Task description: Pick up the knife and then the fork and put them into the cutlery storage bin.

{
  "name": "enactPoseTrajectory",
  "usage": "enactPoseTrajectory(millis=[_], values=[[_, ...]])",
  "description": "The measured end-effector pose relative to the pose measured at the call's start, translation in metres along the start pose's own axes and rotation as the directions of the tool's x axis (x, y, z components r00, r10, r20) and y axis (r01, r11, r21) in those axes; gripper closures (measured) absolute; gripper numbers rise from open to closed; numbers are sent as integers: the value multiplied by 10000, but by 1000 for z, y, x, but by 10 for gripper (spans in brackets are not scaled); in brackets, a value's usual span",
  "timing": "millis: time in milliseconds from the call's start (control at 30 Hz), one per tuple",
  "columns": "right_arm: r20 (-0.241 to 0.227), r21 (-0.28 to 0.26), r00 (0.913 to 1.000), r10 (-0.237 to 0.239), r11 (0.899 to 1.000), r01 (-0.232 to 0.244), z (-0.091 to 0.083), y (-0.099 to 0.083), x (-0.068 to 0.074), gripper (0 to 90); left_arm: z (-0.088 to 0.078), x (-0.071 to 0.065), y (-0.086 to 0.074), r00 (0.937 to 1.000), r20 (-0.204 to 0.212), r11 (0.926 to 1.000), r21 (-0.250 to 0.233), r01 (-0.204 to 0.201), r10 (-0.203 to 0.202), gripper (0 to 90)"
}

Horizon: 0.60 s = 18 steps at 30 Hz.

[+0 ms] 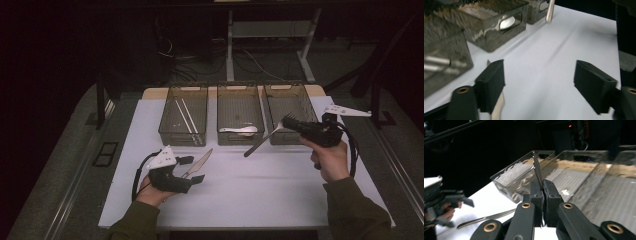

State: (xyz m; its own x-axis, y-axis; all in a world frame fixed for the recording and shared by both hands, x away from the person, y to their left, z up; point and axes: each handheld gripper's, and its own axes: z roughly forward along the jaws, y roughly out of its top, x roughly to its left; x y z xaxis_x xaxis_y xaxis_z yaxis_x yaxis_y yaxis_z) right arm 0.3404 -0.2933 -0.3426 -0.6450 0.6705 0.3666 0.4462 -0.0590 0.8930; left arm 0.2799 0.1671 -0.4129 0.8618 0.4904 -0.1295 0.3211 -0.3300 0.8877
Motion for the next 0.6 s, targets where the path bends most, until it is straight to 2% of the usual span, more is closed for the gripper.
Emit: enactPoseTrajectory(millis=[133,333,400,600], values=[[357,-350,9992,198,9992,-185,-10,9,-13,872,-2,-1,-8,9997,-89,9997,-11,231,-232,133],[1041,-791,9932,530,9959,-448,-22,24,-33,872,2,-3,-9,9989,-363,9994,194,289,-282,2],[1301,-922,9898,583,9947,-464,-26,29,-39,872,4,-3,-10,9986,-466,9987,423,283,-263,0],[2154,-933,9751,519,9951,-323,-31,41,-54,872,3,0,-11,9976,-521,9975,509,487,-460,0]])
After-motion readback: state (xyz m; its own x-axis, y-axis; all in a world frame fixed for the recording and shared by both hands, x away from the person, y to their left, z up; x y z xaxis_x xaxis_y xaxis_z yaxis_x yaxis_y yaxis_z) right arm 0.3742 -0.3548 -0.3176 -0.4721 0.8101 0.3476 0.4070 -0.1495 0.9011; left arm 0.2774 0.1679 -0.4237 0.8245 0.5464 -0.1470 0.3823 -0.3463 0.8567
